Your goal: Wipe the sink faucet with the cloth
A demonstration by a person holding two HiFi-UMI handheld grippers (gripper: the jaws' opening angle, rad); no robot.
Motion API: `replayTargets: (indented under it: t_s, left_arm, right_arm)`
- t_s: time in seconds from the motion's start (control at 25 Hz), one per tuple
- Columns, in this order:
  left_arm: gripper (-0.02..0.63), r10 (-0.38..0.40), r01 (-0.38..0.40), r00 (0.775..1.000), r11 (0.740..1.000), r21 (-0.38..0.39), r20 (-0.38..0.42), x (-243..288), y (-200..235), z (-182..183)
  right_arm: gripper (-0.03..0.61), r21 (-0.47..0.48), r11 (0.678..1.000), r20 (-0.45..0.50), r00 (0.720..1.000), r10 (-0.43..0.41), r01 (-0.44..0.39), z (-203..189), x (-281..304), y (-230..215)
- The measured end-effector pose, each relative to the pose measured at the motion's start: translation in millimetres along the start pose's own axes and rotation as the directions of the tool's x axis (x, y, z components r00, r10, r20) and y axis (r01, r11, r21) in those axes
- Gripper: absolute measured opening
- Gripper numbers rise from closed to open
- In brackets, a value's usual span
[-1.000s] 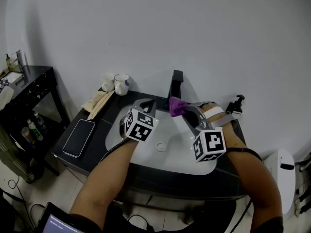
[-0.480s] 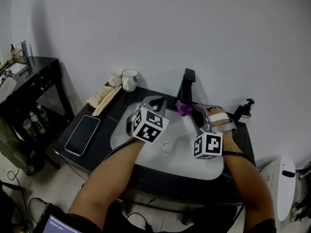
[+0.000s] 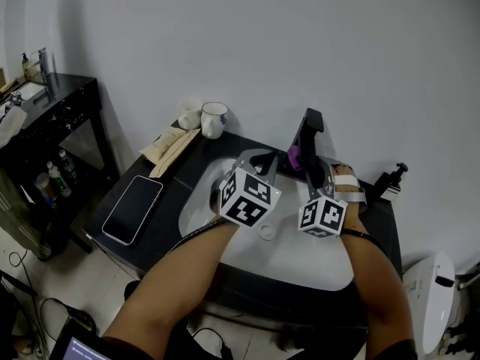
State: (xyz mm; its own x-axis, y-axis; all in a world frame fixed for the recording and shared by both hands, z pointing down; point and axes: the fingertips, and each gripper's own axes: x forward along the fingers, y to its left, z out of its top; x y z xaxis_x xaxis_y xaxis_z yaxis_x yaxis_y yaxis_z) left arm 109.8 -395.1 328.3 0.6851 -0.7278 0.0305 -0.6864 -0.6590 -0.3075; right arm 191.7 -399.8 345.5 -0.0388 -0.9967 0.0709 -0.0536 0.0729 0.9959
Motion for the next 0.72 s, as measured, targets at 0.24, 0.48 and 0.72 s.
replayTargets:
  t_s: [0.24, 0.48, 0.72]
  left_arm:
    - [0.017, -0.014, 0.014, 1.0, 1.0, -0.011, 0.015, 0, -2, 2]
    - [0.017, -0.009, 0.009, 1.0, 1.0, -0.017, 0.01, 0, 1, 0]
    - [0.017, -0.004, 0.004, 1.0, 1.0, -0.019, 0.007, 0, 3, -1]
  right_arm:
    - [0.071, 0.005, 1.0, -0.026, 0.999, 0.028, -0.028, -4, 14, 3]
    - [0.071, -0.055, 0.994, -0.033, 0.995, 0.094, -0.096, 1, 16, 23]
    - [0.071, -0.115, 0.979, -0.06, 0.985, 0.163, -0.169, 6, 13, 42]
